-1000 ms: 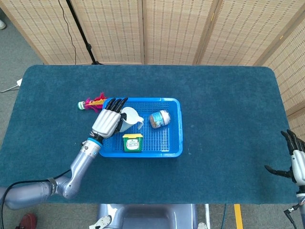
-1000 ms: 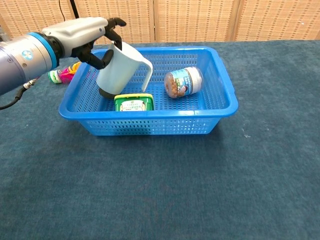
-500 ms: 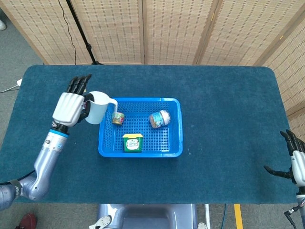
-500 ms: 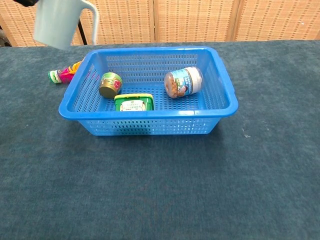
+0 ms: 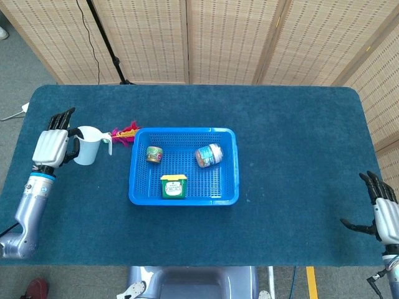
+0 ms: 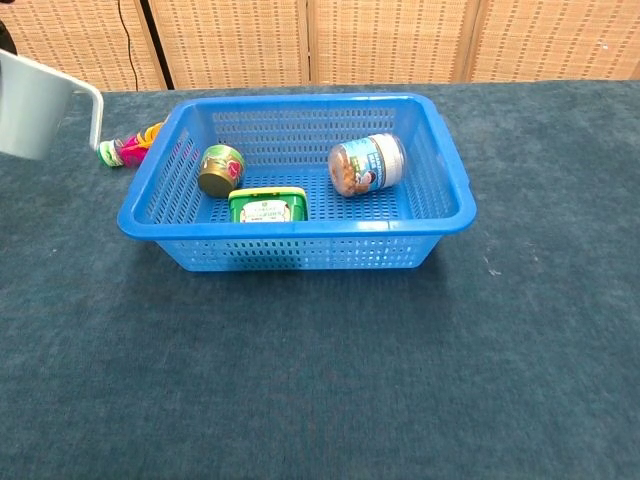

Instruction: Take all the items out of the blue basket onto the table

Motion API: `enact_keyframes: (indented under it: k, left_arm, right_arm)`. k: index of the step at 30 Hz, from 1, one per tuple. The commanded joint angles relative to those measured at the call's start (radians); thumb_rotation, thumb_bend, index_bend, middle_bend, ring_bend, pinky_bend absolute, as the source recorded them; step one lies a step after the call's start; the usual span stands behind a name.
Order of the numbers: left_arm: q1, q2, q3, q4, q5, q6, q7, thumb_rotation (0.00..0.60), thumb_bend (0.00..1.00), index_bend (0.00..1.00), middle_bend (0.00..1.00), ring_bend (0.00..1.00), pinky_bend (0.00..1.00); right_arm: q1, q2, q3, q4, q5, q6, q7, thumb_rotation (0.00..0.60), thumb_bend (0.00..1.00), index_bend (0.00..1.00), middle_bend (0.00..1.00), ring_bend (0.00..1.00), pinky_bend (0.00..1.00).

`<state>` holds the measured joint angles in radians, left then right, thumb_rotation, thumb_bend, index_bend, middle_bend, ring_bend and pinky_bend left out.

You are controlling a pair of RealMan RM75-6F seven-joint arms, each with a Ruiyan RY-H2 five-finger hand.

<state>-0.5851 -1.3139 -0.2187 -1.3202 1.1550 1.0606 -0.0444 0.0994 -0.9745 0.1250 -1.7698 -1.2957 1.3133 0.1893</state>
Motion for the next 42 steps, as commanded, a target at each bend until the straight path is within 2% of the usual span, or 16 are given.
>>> enact_keyframes:
  k: [1, 3, 5, 7, 10, 18, 24, 29, 33, 35, 38, 42]
  left_arm:
    - [0.004, -0.048, 0.020, 0.068, 0.014, -0.037, -0.059, 0.600, 0.51, 0.16, 0.00, 0.00, 0.00]
    - [0.007, -0.051, 0.021, 0.079, 0.015, -0.052, -0.090, 0.600, 0.39, 0.01, 0.00, 0.00, 0.00]
    - [0.009, -0.041, 0.018, 0.072, 0.016, -0.059, -0.110, 0.600, 0.29, 0.00, 0.00, 0.00, 0.00]
    - [0.015, -0.016, 0.015, 0.046, 0.026, -0.054, -0.129, 0.600, 0.25, 0.00, 0.00, 0.00, 0.00]
    - [0.037, 0.027, 0.002, -0.011, 0.066, 0.004, -0.167, 0.600, 0.25, 0.00, 0.00, 0.00, 0.00]
    - [0.095, 0.112, 0.024, -0.121, 0.187, 0.120, -0.245, 0.600, 0.25, 0.00, 0.00, 0.00, 0.00]
    - [0.089, 0.156, 0.062, -0.198, 0.285, 0.116, -0.270, 0.600, 0.25, 0.00, 0.00, 0.00, 0.00]
    - [0.048, 0.159, 0.072, -0.305, 0.349, 0.093, -0.185, 0.600, 0.25, 0.00, 0.00, 0.00, 0.00]
    - [-0.014, 0.177, 0.067, -0.424, 0.291, -0.035, -0.067, 0.600, 0.23, 0.00, 0.00, 0.00, 0.00]
    - [-0.064, 0.188, 0.048, -0.479, 0.208, -0.118, 0.053, 0.600, 0.19, 0.00, 0.00, 0.00, 0.00]
    - [-0.152, 0.179, 0.014, -0.530, 0.011, -0.217, 0.243, 0.600, 0.13, 0.00, 0.00, 0.00, 0.00]
    - [-0.270, 0.145, -0.002, -0.546, -0.234, -0.253, 0.448, 0.600, 0.12, 0.00, 0.00, 0.00, 0.00]
  right_arm:
    - [0.002, -0.003, 0.000, 0.001, 0.005, -0.002, -0.007, 0.600, 0.00, 0.00, 0.00, 0.00, 0.00]
    - [0.002, -0.005, 0.000, 0.001, 0.009, -0.002, -0.011, 0.600, 0.00, 0.00, 0.00, 0.00, 0.00]
    - [0.003, -0.006, 0.001, 0.001, 0.011, -0.003, -0.014, 0.600, 0.00, 0.00, 0.00, 0.00, 0.00]
    - [0.003, -0.006, 0.001, 0.000, 0.010, -0.003, -0.015, 0.600, 0.00, 0.00, 0.00, 0.00, 0.00]
    - [0.002, -0.004, 0.001, -0.002, 0.008, 0.002, -0.011, 0.600, 0.00, 0.00, 0.00, 0.00, 0.00]
    - [-0.004, 0.004, 0.000, -0.005, -0.003, 0.011, 0.006, 0.600, 0.00, 0.00, 0.00, 0.00, 0.00]
    - [-0.004, 0.006, -0.001, -0.007, -0.009, 0.011, 0.011, 0.600, 0.00, 0.00, 0.00, 0.00, 0.00]
    - [-0.008, 0.008, -0.001, -0.008, -0.012, 0.019, 0.013, 0.600, 0.00, 0.00, 0.00, 0.00, 0.00]
    - [-0.006, 0.008, 0.000, -0.003, -0.006, 0.015, 0.017, 0.600, 0.00, 0.00, 0.00, 0.00, 0.00]
    - [-0.004, 0.008, 0.000, -0.001, -0.006, 0.011, 0.019, 0.600, 0.00, 0.00, 0.00, 0.00, 0.00]
    - [-0.003, 0.006, 0.000, 0.005, -0.003, 0.008, 0.015, 0.600, 0.00, 0.00, 0.00, 0.00, 0.00]
    - [0.006, -0.002, 0.005, 0.019, 0.024, -0.012, 0.005, 0.600, 0.00, 0.00, 0.00, 0.00, 0.00]
